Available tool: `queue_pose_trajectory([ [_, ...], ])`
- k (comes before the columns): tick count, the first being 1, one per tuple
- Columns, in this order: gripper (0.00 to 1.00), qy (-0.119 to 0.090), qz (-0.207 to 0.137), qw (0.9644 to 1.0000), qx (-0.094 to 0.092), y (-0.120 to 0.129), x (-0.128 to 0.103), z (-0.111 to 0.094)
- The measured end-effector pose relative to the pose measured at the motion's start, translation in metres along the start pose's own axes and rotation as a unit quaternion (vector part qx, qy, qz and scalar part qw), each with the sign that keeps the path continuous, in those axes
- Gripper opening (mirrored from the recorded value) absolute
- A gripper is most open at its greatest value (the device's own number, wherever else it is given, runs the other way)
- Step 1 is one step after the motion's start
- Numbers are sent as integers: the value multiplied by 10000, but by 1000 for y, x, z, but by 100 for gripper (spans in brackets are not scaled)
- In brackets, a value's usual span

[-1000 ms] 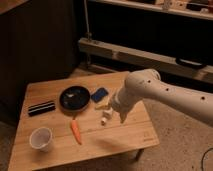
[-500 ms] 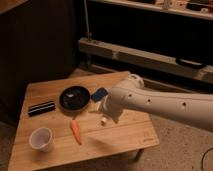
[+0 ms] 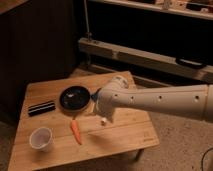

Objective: Stand the bottle upright

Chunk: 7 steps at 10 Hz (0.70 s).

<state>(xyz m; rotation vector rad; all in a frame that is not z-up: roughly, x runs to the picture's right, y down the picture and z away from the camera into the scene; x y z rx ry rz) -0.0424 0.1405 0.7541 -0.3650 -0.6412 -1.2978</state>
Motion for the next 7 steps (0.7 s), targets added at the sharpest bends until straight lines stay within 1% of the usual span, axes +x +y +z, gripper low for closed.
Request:
queue_pose_trajectory([
  [1, 80, -175, 7, 9997, -144, 5, 4, 7],
  [2, 80, -222, -11, 9995, -240, 5, 6, 12],
  [3, 80, -245, 32, 9988, -418, 7, 6, 18],
  [4, 80, -268, 170, 9979, -563, 12, 6, 23],
  [5, 80, -269, 334, 9970, -650, 18, 7, 27],
  [6, 80, -278, 471, 9962, -683, 22, 7, 30],
  [7, 80, -307, 697, 9946, -707, 29, 9, 35],
])
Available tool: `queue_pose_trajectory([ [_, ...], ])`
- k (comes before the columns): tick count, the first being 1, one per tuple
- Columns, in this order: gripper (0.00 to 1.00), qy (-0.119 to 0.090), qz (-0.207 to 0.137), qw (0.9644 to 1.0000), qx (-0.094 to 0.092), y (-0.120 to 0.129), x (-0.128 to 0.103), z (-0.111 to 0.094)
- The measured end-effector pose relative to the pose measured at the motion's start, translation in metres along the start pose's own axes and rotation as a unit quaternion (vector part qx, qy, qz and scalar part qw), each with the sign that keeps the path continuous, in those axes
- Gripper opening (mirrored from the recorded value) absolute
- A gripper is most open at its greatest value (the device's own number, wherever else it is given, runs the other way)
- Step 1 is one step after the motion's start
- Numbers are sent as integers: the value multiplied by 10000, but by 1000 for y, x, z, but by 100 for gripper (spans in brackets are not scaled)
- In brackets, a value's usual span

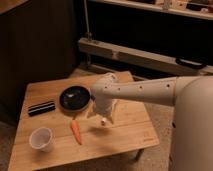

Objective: Stand the bottle upright

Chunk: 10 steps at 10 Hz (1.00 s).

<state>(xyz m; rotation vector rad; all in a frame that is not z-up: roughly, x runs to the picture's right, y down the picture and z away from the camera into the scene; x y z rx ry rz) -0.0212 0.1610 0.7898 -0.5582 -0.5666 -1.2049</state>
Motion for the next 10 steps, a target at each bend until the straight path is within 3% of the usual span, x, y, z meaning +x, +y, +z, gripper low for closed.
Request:
queue_pose_trajectory([
  [5, 80, -87, 366, 9993, -10, 0, 8, 29],
  [8, 80, 31, 500, 9987, -42, 0, 16, 40],
  [10, 80, 228, 603, 9979, -5, 2, 27, 41],
])
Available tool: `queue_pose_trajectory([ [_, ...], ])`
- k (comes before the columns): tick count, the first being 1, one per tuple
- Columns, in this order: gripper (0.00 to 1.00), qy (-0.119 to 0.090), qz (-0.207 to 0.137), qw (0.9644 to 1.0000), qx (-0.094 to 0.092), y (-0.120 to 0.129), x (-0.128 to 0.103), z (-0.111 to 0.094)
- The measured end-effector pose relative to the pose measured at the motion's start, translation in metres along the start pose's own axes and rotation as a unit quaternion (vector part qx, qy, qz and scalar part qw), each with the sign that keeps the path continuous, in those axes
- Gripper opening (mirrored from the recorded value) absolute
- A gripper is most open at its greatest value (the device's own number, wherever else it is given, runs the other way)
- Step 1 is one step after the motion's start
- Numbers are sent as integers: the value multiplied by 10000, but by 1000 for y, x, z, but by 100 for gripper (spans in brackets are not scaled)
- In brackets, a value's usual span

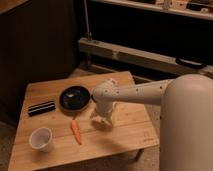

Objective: Stand the bottle upright

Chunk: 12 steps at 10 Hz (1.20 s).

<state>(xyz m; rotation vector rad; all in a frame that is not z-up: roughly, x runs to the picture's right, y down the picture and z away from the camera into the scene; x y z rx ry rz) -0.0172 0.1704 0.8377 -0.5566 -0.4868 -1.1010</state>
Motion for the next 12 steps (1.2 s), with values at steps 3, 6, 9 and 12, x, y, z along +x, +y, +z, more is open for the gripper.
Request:
queue_pose_trajectory([
  [3, 80, 65, 19, 9999, 77, 1, 16, 4],
  [6, 80, -15, 24, 9999, 164, 1, 28, 10],
  [9, 80, -84, 42, 9997, 232, 2, 35, 11],
  [12, 80, -109, 70, 9996, 244, 3, 38, 2],
])
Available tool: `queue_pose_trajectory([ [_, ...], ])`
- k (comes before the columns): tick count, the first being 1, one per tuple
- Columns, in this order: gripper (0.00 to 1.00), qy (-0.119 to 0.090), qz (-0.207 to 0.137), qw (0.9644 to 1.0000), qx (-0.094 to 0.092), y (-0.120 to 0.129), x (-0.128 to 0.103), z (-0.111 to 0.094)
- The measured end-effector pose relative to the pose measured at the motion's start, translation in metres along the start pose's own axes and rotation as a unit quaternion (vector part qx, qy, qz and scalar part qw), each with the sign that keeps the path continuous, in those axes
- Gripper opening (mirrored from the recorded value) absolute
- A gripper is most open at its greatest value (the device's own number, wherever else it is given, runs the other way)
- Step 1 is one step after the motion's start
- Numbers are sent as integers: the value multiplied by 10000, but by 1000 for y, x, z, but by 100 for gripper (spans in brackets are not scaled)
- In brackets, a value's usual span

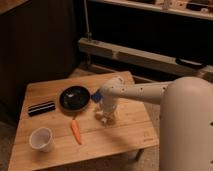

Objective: Stand the bottle upright

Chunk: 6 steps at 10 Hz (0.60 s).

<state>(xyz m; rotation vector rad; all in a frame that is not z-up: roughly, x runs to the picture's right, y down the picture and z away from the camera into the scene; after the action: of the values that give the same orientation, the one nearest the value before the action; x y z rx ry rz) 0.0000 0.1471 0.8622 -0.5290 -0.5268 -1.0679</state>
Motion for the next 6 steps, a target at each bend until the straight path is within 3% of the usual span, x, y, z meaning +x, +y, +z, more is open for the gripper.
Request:
queue_pose_trajectory([
  [6, 80, -198, -5, 9998, 4, -2, -7, -6],
])
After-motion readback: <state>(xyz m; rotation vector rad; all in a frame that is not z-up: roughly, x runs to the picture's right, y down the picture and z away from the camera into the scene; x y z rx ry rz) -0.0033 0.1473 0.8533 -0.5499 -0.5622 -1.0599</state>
